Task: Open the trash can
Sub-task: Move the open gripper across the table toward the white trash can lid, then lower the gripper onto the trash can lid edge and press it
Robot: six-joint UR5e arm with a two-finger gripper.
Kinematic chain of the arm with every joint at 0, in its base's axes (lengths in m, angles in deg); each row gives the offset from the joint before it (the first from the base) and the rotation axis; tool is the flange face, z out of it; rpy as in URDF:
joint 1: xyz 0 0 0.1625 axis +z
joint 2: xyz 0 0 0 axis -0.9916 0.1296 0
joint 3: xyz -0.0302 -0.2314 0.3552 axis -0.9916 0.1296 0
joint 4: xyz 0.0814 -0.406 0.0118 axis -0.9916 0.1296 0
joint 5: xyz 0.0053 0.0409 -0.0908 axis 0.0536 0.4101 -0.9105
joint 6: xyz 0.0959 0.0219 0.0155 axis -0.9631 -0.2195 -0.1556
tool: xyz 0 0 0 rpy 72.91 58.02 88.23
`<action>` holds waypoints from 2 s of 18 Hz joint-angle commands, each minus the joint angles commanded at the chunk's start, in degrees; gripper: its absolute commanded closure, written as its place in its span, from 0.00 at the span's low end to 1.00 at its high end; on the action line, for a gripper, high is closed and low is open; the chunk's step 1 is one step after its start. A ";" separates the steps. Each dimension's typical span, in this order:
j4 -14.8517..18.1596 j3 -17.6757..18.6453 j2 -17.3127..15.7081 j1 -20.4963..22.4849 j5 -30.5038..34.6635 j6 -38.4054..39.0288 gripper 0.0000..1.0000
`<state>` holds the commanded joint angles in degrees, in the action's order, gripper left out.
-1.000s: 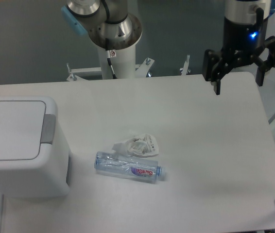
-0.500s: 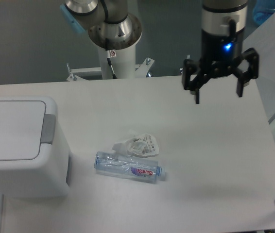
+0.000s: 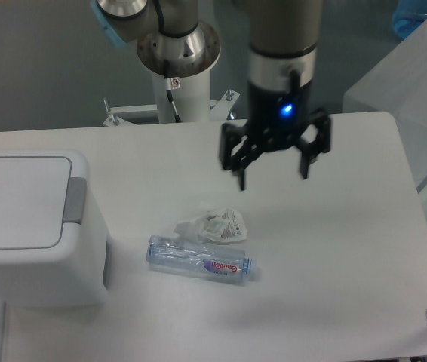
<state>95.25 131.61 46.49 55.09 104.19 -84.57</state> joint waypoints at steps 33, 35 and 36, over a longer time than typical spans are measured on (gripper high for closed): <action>-0.37 6.60 -2.99 -12.31 -5.28 7.75 0.00; -0.54 6.60 -2.90 -12.31 -5.19 7.75 0.00; -0.54 6.60 -2.90 -12.31 -5.19 7.75 0.00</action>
<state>94.71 138.21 43.58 42.78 99.00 -76.82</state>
